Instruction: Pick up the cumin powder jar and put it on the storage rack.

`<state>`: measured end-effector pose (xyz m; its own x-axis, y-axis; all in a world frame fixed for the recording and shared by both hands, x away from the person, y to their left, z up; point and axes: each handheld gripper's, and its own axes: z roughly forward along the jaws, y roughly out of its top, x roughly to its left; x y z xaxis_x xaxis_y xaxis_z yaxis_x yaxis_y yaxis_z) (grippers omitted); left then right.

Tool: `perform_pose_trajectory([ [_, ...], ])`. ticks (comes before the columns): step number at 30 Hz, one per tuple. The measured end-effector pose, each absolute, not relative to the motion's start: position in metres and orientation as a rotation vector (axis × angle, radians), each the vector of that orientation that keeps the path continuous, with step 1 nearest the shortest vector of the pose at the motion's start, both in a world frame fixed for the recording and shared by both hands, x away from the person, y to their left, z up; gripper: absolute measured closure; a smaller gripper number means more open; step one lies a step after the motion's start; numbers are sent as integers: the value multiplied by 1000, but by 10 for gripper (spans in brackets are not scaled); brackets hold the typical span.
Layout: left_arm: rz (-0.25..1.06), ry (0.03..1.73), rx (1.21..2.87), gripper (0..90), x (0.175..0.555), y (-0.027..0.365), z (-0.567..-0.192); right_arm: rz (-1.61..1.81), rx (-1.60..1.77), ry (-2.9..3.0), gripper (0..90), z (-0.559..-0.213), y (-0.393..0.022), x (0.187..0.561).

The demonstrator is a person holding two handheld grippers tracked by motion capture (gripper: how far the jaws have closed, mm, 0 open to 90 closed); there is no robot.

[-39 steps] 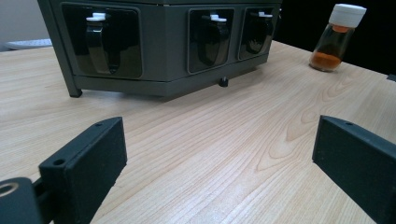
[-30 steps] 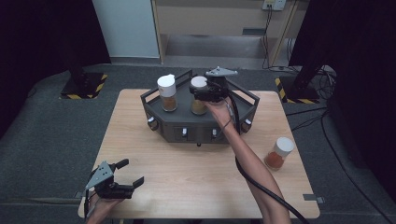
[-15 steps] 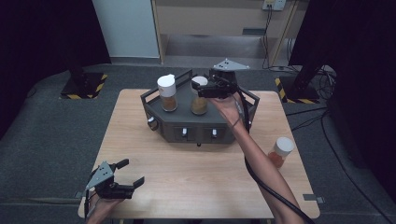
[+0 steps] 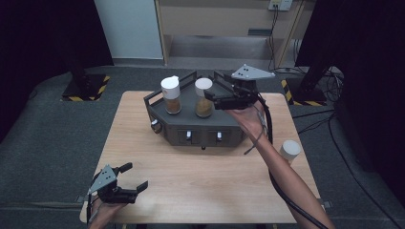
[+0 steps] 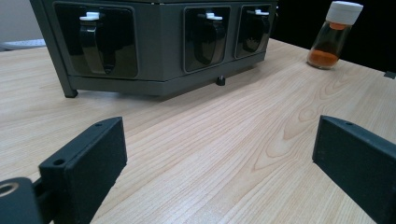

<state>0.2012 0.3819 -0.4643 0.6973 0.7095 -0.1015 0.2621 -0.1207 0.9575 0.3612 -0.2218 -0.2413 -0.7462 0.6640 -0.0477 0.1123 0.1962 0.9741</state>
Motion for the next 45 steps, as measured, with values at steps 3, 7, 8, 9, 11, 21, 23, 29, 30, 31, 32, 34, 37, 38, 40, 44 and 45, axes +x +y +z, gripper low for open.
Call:
perform_pose_trajectory([
  [3,458,788,1696,18,201,382,-464,1586,712,2010,91,-245,-233,349],
  [7,457,789,1694,18,201,382,-464,1595,697,2003,90,-250,-250,330],
  [8,457,789,1693,18,201,382,-464,1598,696,2001,91,-251,-253,327],
  [9,458,789,1694,18,201,382,-464,1600,694,1998,90,-253,-257,324],
  [11,458,788,1696,18,201,382,-464,1616,709,1996,90,-259,-266,316],
  [21,457,790,1697,18,201,381,-464,1647,774,1955,91,-294,-305,279],
  [23,457,792,1697,18,202,381,-464,1619,782,1953,90,-301,-312,271],
  [29,459,791,1698,18,201,381,-464,1591,813,1949,89,-323,-325,252],
  [30,459,791,1698,18,201,381,-464,1591,813,1949,89,-323,-325,252],
  [31,460,791,1697,18,201,381,-464,1581,818,1949,89,-326,-326,249],
  [32,460,791,1697,18,201,381,-464,1578,822,1949,89,-330,-328,246],
  [34,460,793,1697,18,201,381,-464,1565,828,1948,89,-338,-330,239],
  [37,461,793,1698,18,201,381,-464,1554,845,1945,87,-351,-337,228],
  [38,461,793,1698,18,201,381,-464,1554,845,1945,87,-351,-337,228],
  [40,461,794,1699,18,201,381,-464,1549,855,1940,86,-357,-340,223],
  [44,461,795,1698,18,201,381,-464,1550,881,1932,84,-369,-347,214],
  [45,461,794,1697,18,201,381,-464,1541,885,1929,84,-375,-351,210],
])
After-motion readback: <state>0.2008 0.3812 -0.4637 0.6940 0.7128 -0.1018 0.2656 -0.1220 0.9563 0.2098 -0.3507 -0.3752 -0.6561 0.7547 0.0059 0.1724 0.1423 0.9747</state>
